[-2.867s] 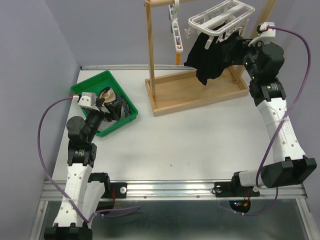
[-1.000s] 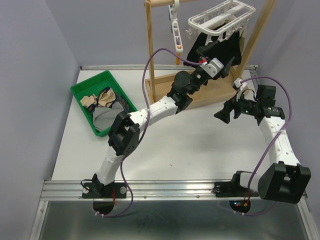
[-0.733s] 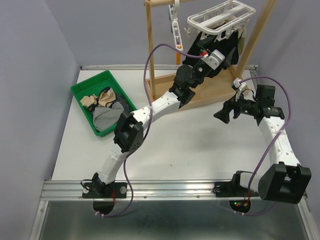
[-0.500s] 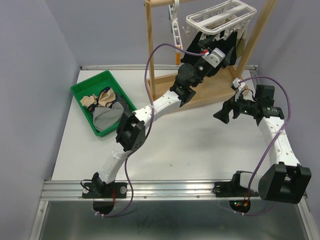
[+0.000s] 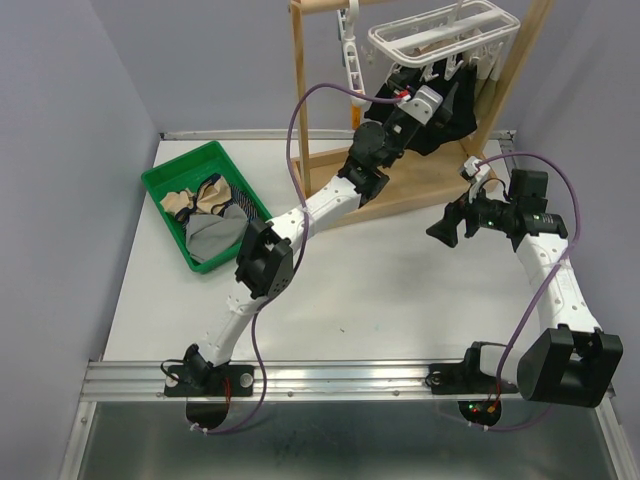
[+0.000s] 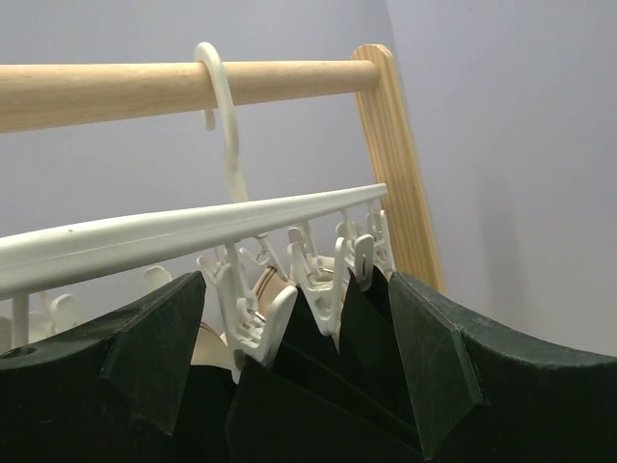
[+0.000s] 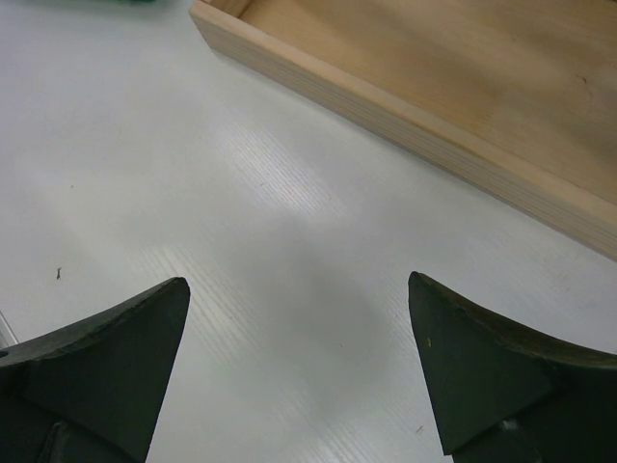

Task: Remove the underwear clipped to the hanger
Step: Remove the underwear from the hanger.

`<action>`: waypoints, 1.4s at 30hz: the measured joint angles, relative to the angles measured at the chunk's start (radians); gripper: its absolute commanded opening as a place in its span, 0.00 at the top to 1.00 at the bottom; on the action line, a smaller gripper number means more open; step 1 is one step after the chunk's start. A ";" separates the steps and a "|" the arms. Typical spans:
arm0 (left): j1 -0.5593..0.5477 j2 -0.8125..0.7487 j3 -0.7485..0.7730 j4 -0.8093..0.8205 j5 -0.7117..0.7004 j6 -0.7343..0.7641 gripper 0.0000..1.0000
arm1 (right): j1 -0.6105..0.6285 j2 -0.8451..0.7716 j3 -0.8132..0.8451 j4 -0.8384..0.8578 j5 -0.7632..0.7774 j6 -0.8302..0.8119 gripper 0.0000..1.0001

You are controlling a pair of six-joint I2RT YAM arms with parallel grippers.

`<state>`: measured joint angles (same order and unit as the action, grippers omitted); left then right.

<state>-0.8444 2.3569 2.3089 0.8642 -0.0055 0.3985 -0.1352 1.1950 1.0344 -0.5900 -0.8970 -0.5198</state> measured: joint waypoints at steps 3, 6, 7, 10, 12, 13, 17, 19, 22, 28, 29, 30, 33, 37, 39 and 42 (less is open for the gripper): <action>0.001 0.000 0.001 0.003 -0.014 0.001 0.12 | 0.000 0.000 0.000 0.000 0.001 0.000 0.00; 0.002 0.000 0.001 0.007 -0.026 0.005 0.12 | 0.001 0.000 0.000 0.000 0.001 0.000 0.00; 0.002 0.000 0.001 0.008 -0.028 0.010 0.12 | 0.002 0.000 0.000 0.000 0.001 0.000 0.00; 0.002 0.000 0.001 0.009 -0.029 0.017 0.16 | 0.006 0.000 0.000 0.000 0.002 0.000 0.00; 0.002 0.000 0.001 0.010 -0.028 0.020 0.20 | 0.006 0.000 0.000 0.000 0.002 0.000 0.00; 0.003 0.000 0.001 0.011 -0.027 0.021 0.21 | 0.006 0.000 0.000 0.000 0.003 0.000 0.00; 0.009 0.000 0.001 0.014 -0.021 0.024 0.27 | 0.006 0.000 0.000 0.000 0.004 0.000 0.00; 0.009 0.000 0.001 0.015 -0.019 0.023 0.49 | 0.006 0.000 0.000 0.000 0.004 0.000 0.00; 0.010 0.001 0.001 0.018 -0.023 0.034 0.69 | 0.007 0.000 0.000 0.000 0.006 0.000 0.00; 0.011 0.000 0.001 0.027 -0.026 0.037 0.82 | 0.010 0.000 0.000 0.000 0.008 0.000 0.00; 0.011 0.001 0.001 0.027 -0.026 0.037 0.86 | 0.011 0.000 0.000 0.000 0.008 0.000 0.00; 0.011 0.000 0.001 0.027 -0.026 0.037 0.86 | 0.013 0.000 0.000 0.000 0.008 0.000 0.00; 0.011 0.000 0.001 0.029 -0.024 0.037 0.71 | 0.013 0.000 0.000 0.000 0.008 0.000 0.00; 0.008 -0.004 -0.023 0.043 -0.019 0.032 0.37 | 0.013 0.000 0.000 0.000 0.008 -0.001 0.00; 0.006 -0.031 -0.087 0.045 -0.013 0.030 0.29 | 0.014 -0.002 0.000 0.000 0.011 -0.006 0.00; -0.002 -0.083 -0.193 0.040 0.002 0.029 0.21 | 0.016 -0.015 0.000 0.000 0.018 -0.015 0.00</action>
<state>-0.8459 2.2738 2.1159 0.9047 -0.0032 0.4271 -0.1192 1.1801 1.0344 -0.5903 -0.8791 -0.5346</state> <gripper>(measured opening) 0.719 0.999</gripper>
